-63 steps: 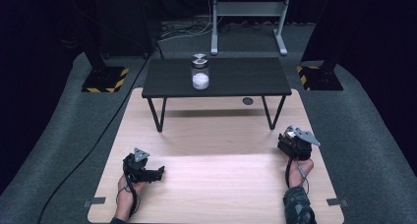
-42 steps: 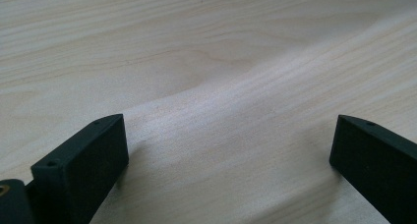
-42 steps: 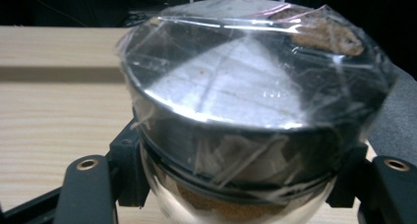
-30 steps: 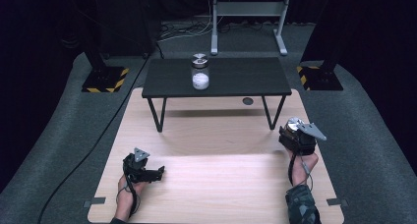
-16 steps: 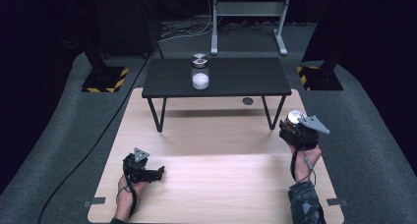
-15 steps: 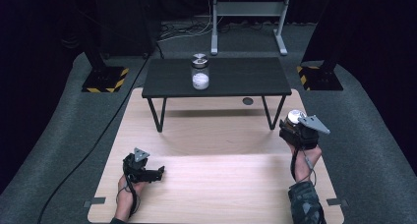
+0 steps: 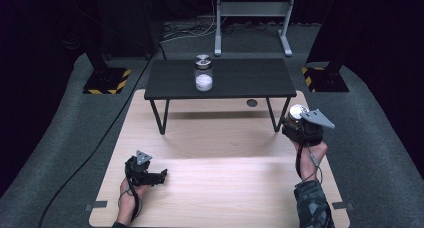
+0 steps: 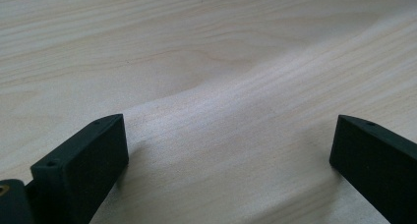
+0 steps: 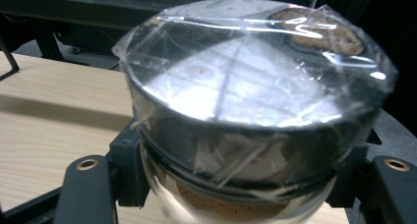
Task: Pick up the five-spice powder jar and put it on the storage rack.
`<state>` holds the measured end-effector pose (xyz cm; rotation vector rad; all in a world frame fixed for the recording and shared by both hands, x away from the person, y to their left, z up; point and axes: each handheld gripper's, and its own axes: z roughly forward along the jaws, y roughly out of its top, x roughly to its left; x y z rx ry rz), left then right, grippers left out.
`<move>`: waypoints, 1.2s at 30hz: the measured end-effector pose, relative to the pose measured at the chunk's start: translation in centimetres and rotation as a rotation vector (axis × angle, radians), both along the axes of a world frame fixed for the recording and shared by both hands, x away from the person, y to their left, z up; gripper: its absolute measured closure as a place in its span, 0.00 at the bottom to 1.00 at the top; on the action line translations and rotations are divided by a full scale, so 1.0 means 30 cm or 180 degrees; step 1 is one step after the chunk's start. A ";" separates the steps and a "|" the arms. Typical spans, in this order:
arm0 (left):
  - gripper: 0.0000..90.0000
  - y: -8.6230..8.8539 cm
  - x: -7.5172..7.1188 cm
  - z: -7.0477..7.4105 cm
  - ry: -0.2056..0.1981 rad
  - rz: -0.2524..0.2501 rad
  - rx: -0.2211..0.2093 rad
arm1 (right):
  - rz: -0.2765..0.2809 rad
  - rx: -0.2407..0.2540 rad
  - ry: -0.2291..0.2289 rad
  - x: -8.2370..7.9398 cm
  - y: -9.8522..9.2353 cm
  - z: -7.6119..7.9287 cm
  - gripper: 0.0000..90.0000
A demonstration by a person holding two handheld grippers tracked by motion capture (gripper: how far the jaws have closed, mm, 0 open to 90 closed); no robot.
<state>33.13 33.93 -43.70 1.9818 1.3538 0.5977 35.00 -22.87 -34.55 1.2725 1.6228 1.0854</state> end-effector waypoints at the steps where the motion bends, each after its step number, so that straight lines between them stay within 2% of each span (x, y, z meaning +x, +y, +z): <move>1: 0.01 0.000 0.000 0.000 -0.0001 0.0000 -0.0001 | 0.0021 0.0012 0.0004 0.003 -0.003 0.008 0.32; 8: 0.01 0.000 0.000 0.000 0.0000 0.0002 -0.0002 | 0.0075 0.0039 -0.0028 0.018 -0.006 0.055 0.32; 20: 0.01 0.000 0.000 0.000 0.0000 0.0000 0.0002 | 0.0178 -0.0055 -0.0091 0.046 0.019 0.142 0.32; 36: 0.01 0.000 0.000 0.000 0.0001 -0.0002 0.0002 | 0.0328 -0.0089 -0.0120 0.125 0.064 0.248 0.32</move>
